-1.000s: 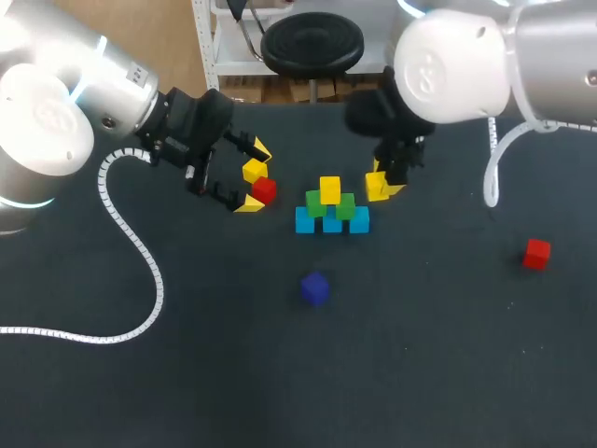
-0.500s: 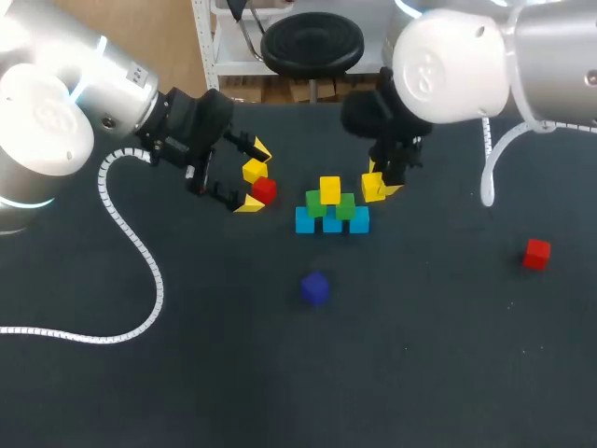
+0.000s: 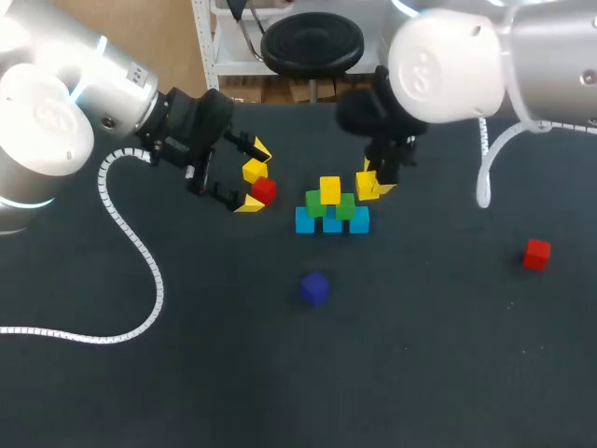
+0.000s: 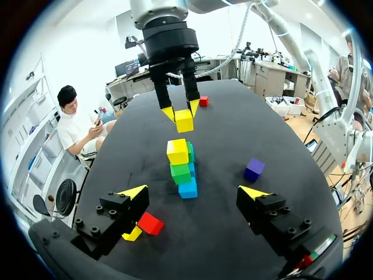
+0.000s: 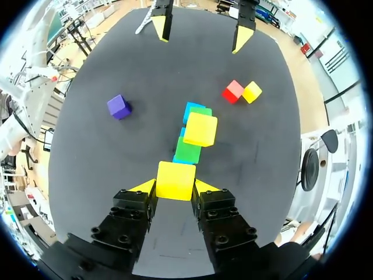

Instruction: Place the blue cubes, place green cubes on the blue cubes, place the yellow cubes on the green cubes, then place the red cubes on the yellow cubes, and place purple cube on the red cubes.

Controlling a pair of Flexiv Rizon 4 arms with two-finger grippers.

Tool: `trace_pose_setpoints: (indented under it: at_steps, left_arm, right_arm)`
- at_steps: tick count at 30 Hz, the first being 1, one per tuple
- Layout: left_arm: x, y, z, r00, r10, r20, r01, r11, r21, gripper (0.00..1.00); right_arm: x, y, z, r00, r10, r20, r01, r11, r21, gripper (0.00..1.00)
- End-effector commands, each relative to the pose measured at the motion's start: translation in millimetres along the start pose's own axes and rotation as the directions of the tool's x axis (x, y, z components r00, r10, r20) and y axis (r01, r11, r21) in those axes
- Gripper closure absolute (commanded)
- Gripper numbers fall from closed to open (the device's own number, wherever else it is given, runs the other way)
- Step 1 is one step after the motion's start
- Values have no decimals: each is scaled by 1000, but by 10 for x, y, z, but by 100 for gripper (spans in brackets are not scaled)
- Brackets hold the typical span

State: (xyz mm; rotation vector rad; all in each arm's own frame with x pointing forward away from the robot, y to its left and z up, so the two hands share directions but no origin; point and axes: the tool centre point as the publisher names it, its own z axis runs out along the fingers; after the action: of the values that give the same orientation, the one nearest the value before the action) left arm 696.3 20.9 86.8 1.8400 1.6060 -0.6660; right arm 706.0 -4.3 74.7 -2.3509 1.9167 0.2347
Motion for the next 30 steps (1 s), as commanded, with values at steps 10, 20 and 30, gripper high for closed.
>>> trace_pose_setpoints:
  at_steps: [10,20,30]
  left_arm:
    - [-8,21,3,1000,-2,-6,2,1000,5,0]
    - [-8,21,3,1000,-2,-6,2,1000,5,0]
    - [-8,21,3,1000,-2,-6,2,1000,5,0]
  right_arm:
    - [-63,-142,76,1000,0,2,0,1000,3,100]
    - [-111,-196,163,1000,-4,-1,4,1000,15,100]
    - [-117,-226,209,1000,3,-4,-2,1000,20,100]
